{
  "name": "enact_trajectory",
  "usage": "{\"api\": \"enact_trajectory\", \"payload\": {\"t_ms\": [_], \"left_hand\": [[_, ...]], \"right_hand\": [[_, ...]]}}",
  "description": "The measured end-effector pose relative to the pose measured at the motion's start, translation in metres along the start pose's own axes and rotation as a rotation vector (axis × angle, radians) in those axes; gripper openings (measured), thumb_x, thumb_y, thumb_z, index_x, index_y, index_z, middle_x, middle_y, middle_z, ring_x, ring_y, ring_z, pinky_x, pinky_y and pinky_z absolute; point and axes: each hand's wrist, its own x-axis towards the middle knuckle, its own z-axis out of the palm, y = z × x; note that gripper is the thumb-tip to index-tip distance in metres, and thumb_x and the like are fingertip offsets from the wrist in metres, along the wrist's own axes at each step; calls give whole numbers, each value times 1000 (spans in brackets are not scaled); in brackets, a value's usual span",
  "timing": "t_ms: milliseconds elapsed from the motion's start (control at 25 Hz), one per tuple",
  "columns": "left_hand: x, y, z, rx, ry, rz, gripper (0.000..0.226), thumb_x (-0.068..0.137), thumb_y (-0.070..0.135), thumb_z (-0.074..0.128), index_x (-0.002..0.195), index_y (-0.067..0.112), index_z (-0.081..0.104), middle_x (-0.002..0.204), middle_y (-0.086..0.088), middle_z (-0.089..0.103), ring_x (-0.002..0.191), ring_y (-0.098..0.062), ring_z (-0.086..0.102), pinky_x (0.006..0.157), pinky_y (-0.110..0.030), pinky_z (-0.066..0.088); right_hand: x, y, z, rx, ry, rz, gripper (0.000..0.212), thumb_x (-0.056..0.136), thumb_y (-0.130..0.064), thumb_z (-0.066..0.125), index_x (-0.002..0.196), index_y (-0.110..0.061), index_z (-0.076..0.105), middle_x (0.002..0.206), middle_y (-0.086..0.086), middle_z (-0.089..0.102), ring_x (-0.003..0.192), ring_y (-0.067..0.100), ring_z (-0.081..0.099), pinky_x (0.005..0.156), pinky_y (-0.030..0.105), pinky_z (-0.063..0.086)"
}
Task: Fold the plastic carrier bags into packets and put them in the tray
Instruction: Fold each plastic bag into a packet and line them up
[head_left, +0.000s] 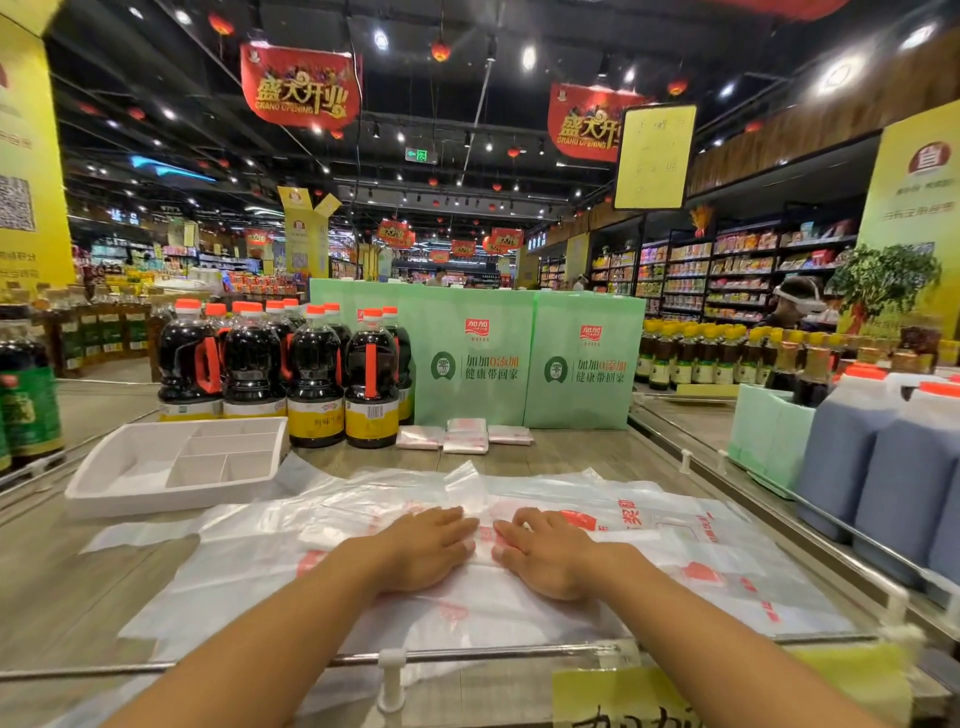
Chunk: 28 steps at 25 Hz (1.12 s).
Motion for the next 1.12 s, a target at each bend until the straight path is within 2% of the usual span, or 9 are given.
{"api": "enact_trajectory", "payload": {"t_ms": [120, 280, 400, 480, 680, 800, 840, 960, 1120], "left_hand": [[-3, -16, 0, 79, -116, -79, 61, 106, 60, 14, 162, 39, -1, 170, 7, -10, 157, -20, -10, 125, -52, -5], [-15, -47, -9, 82, -173, -72, 67, 102, 67, 11, 161, 40, -7, 169, 8, -17, 156, -19, -16, 125, -51, -9], [-24, -74, -11, 95, -187, -115, 80, 92, 77, 7, 160, 39, -9, 168, 7, -19, 156, -20, -16, 124, -48, -9], [-28, -85, -12, 106, -184, -146, 93, 81, 87, 2, 160, 39, -9, 168, 8, -19, 156, -20, -16, 124, -50, -8], [-33, -82, -13, 144, -192, -217, 67, 102, 68, 14, 159, 43, -11, 167, 11, -22, 156, -24, -16, 121, -61, -10], [-36, -77, -11, 210, -172, -240, 63, 104, 64, 11, 159, 44, -12, 167, 13, -21, 156, -24, -14, 120, -64, -10], [-37, -77, -9, 229, -166, -233, 62, 104, 63, 9, 158, 44, -13, 167, 13, -21, 156, -24, -14, 120, -64, -10], [-40, -82, -8, 268, -136, -214, 60, 104, 63, 6, 158, 45, -13, 167, 14, -20, 156, -21, -15, 119, -63, -13], [-41, -86, -7, 253, -124, -225, 62, 103, 63, 7, 159, 43, -12, 168, 12, -18, 156, -21, -15, 122, -58, -11]], "right_hand": [[2, 10, 3, 9, -60, 20, 70, 102, -68, 13, 162, -34, 2, 171, 0, -2, 157, 29, -1, 126, 52, 4], [-4, 42, 4, 51, -82, 81, 69, 103, -66, 13, 162, -35, -1, 171, -1, -8, 157, 26, -7, 126, 52, 0], [-14, 75, 3, 52, -97, 105, 106, 71, -96, -6, 161, -40, -6, 171, -3, -9, 157, 29, -7, 126, 55, 2], [-19, 96, 5, 46, -115, 157, 116, 60, -98, -8, 160, -40, -8, 170, -3, -12, 157, 29, -8, 126, 54, 0], [-35, 116, 3, 68, -140, 227, 108, 70, -95, -4, 161, -37, -7, 171, -2, -12, 157, 25, -10, 126, 53, 0], [-31, 121, 11, 60, -93, 231, 130, 49, -104, -15, 161, -38, -7, 171, 0, -9, 157, 27, -7, 125, 54, 4], [-31, 122, 13, 53, -82, 234, 128, 52, -103, -15, 161, -36, -6, 171, 1, -8, 158, 27, -6, 126, 53, 4], [-38, 111, 12, 22, -11, 246, 75, 99, -72, 8, 163, -33, 3, 172, 1, -1, 158, 27, -2, 126, 51, 4], [-46, 103, 7, -11, 5, 233, 61, 106, -59, 15, 162, -34, 9, 171, -3, -1, 157, 24, -9, 124, 51, -6]]}}
